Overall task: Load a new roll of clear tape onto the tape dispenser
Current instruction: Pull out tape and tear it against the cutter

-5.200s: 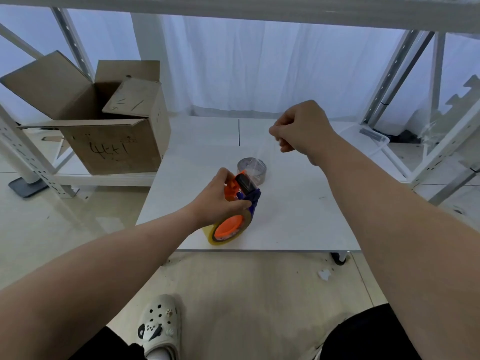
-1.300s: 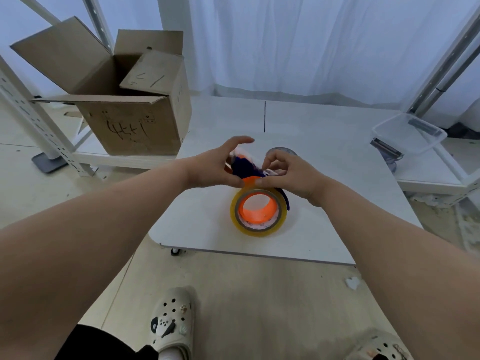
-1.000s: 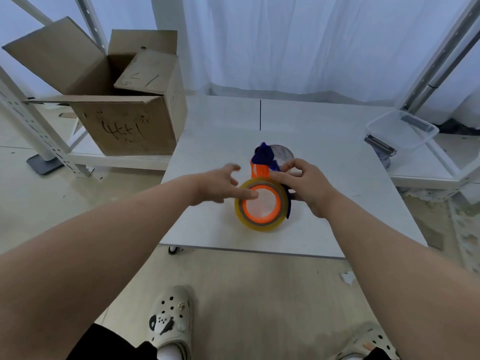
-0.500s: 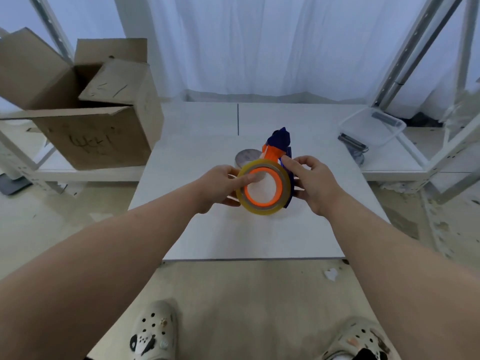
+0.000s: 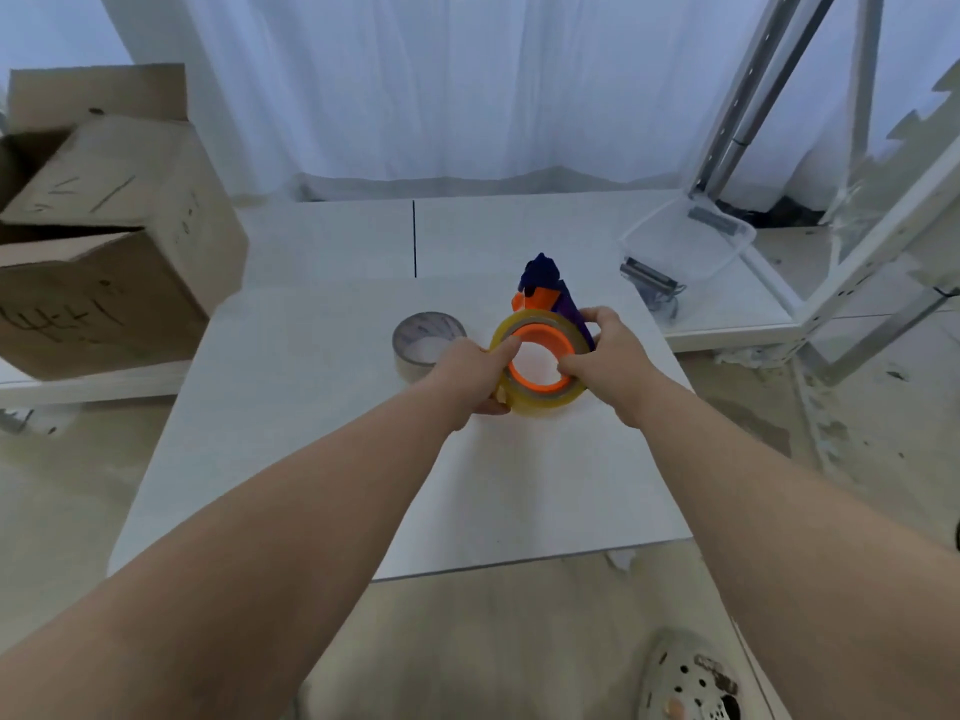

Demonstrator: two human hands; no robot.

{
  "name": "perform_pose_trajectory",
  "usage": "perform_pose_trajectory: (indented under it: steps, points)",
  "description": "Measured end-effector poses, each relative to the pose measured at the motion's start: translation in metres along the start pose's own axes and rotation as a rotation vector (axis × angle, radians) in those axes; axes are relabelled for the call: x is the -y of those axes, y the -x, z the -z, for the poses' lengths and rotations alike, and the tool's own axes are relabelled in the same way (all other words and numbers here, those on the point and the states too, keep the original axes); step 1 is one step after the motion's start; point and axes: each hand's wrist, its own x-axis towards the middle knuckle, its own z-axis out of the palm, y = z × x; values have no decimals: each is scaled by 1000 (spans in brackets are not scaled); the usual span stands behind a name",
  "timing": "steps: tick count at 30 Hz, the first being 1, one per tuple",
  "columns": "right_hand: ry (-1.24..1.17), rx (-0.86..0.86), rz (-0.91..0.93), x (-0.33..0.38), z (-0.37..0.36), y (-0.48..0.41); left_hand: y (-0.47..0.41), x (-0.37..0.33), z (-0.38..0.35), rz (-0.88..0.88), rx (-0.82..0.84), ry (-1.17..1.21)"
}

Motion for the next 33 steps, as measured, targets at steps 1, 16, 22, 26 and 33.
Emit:
perform_pose_trajectory:
  steps: [1,16,22,26,33]
  points:
    - [-8,-26,-11,-1,-2,-5,-5,0,-1,-11,-19,-56]
    - [238,-79,-62,4,-18,-56,-46,0,30,-675,-133,-1031]
    - [93,-86,-109,1,-17,-53,-52,0,28,-638,-145,-1045]
    - [69,-70,-105,2,-13,-51,-52,0,29,-635,-161,-1058]
    - [16,-90,-101,-5,-8,-52,-51,1,28,-597,-188,-1040]
